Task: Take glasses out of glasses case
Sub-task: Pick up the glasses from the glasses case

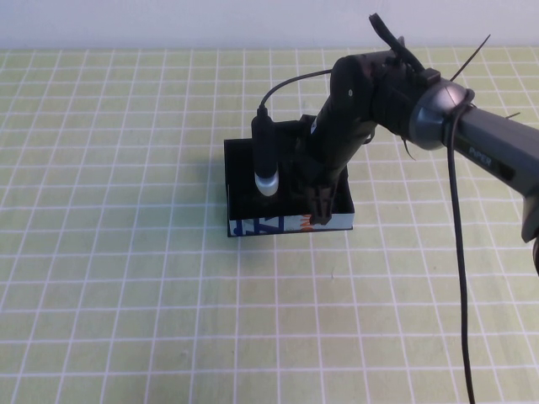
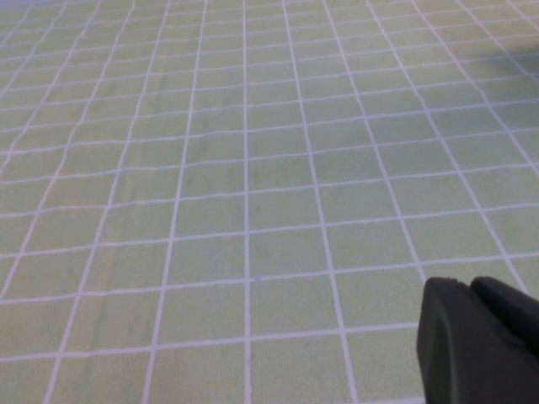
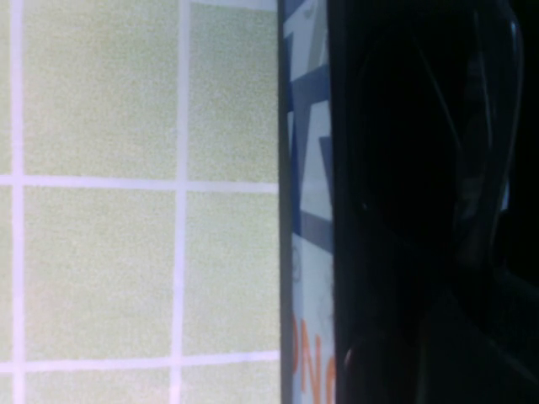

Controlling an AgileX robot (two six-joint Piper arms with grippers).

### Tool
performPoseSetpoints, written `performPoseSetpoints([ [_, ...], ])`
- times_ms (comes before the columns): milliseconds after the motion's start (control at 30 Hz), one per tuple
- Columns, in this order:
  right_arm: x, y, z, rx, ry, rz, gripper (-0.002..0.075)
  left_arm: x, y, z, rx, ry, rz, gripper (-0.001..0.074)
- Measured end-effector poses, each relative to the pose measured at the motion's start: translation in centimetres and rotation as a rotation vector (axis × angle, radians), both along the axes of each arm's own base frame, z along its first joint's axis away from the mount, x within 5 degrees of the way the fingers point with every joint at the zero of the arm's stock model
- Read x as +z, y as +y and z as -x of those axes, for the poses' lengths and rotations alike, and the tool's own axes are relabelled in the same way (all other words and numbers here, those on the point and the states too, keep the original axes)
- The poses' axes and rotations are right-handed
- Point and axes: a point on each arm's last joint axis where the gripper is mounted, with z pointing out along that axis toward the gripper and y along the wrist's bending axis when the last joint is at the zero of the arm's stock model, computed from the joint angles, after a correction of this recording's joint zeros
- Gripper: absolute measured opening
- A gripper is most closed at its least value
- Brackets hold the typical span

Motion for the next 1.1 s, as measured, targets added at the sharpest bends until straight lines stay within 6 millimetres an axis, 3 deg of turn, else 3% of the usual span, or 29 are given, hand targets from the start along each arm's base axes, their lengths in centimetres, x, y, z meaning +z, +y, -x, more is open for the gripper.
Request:
performPoseSetpoints([
  [933, -0.03, -0.08, -0.27, -0.007, -0.004, -0.009, 0.0075, 0.0, 0.0, 0.0, 0.0, 0.0, 0.0, -0.0004],
  [1100, -0.07, -0.13, -0.14, -0.006, 0.016, -0.008, 0.0035, 0.0, 0.0, 0.0, 0.0, 0.0, 0.0, -0.0004],
])
